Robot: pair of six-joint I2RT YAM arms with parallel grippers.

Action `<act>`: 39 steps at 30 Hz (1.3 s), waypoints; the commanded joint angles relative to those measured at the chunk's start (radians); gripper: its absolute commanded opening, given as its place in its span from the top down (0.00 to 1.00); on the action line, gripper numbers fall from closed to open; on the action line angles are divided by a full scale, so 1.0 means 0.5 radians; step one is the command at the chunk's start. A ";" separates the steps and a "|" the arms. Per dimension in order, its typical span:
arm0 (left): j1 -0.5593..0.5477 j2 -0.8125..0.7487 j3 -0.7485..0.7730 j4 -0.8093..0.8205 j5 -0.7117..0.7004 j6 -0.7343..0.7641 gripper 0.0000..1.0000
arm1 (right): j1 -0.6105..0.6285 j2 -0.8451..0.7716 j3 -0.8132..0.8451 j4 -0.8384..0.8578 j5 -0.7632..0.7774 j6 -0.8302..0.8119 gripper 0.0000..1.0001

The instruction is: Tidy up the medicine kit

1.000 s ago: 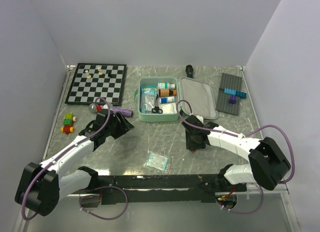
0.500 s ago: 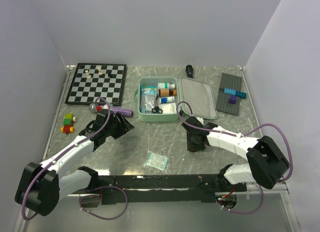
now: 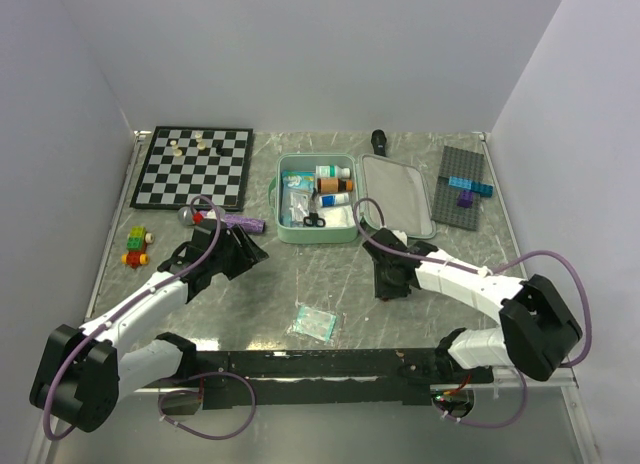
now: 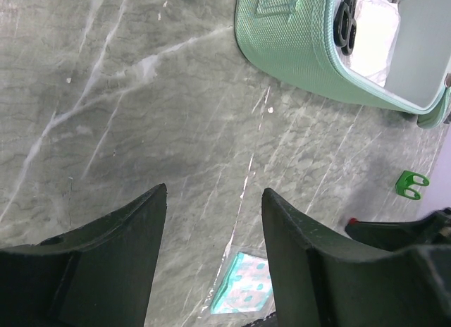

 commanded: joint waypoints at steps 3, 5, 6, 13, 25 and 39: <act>0.003 -0.039 0.005 0.048 0.007 -0.004 0.39 | 0.028 -0.184 0.467 -0.210 0.097 -0.095 0.78; 0.003 -0.036 0.008 0.042 -0.002 -0.001 0.39 | 0.028 -0.157 0.645 -0.241 0.125 -0.162 0.78; 0.006 -0.036 0.014 0.039 -0.006 0.002 0.39 | 0.025 -0.102 0.785 -0.247 0.143 -0.211 0.79; 0.003 -0.103 0.100 -0.099 -0.091 0.054 0.39 | -0.006 0.416 1.519 -0.241 0.183 -0.466 0.80; 0.006 -0.054 0.171 -0.194 -0.174 0.137 0.38 | -0.163 1.361 2.360 -0.238 0.005 -0.515 0.83; 0.009 -0.021 0.152 -0.160 -0.214 0.116 0.39 | -0.166 1.423 2.103 -0.174 -0.081 -0.485 0.83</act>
